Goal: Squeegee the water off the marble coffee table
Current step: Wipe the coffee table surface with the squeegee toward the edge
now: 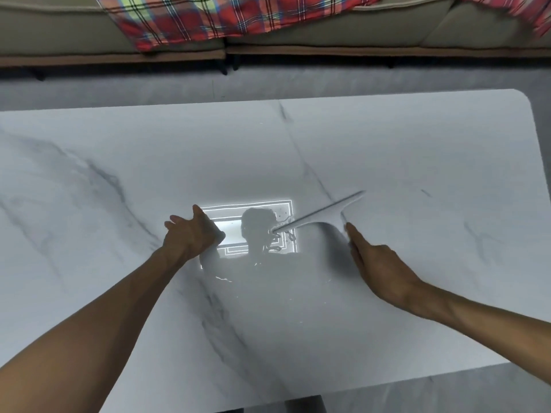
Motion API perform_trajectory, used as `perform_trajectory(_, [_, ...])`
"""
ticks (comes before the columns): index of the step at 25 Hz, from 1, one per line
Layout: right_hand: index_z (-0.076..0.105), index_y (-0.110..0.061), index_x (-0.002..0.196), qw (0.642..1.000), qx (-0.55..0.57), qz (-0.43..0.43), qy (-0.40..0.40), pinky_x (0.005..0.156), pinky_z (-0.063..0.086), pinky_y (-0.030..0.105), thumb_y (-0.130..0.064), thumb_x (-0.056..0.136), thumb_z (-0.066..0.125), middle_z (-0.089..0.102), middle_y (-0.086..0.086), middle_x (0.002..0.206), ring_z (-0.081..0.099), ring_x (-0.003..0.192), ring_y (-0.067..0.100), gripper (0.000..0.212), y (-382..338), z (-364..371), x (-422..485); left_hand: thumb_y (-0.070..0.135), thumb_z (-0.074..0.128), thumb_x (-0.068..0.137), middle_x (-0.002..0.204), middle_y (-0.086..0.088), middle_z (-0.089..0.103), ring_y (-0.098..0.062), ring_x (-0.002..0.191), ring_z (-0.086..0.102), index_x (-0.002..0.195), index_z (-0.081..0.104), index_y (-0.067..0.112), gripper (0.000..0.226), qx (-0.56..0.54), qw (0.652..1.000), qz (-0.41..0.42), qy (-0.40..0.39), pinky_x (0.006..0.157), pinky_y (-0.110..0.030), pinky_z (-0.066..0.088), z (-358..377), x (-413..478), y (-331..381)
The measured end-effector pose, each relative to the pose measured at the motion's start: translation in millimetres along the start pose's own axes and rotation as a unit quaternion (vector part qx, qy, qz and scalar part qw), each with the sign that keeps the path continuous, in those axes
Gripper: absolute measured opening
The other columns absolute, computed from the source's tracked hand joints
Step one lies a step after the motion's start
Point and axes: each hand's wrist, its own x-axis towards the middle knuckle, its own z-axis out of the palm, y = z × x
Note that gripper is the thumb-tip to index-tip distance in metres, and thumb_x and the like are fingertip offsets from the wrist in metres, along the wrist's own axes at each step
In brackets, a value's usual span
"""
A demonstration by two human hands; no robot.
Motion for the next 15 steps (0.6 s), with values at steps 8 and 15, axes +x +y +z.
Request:
perform_trajectory(8, [0.016, -0.018, 0.151, 0.995, 0.053, -0.002, 0.089, 0.056, 0.045, 0.036, -0.014, 0.099, 0.034, 0.057, 0.027, 0.109, 0.061, 0.085, 0.039, 0.055, -95, -59, 133, 0.010, 0.055, 0.089, 0.116, -0.026, 0.054, -0.042, 0.104, 0.054, 0.136, 0.040, 0.002, 0.050, -0.036, 0.988, 0.062, 0.138, 0.087, -0.047, 0.047, 49, -67, -71])
perform_trajectory(15, [0.018, -0.024, 0.151, 0.986, -0.051, -0.137, 0.084, 0.058, 0.033, 0.032, -0.025, 0.101, 0.032, 0.045, 0.004, 0.061, 0.037, 0.046, 0.020, 0.052, -43, 24, 78, 0.004, 0.033, 0.096, 0.147, -0.039, 0.021, -0.060, 0.128, 0.032, 0.144, 0.017, -0.015, 0.054, -0.079, 0.995, -0.039, 0.040, 0.102, -0.058, 0.037, 104, -75, -99])
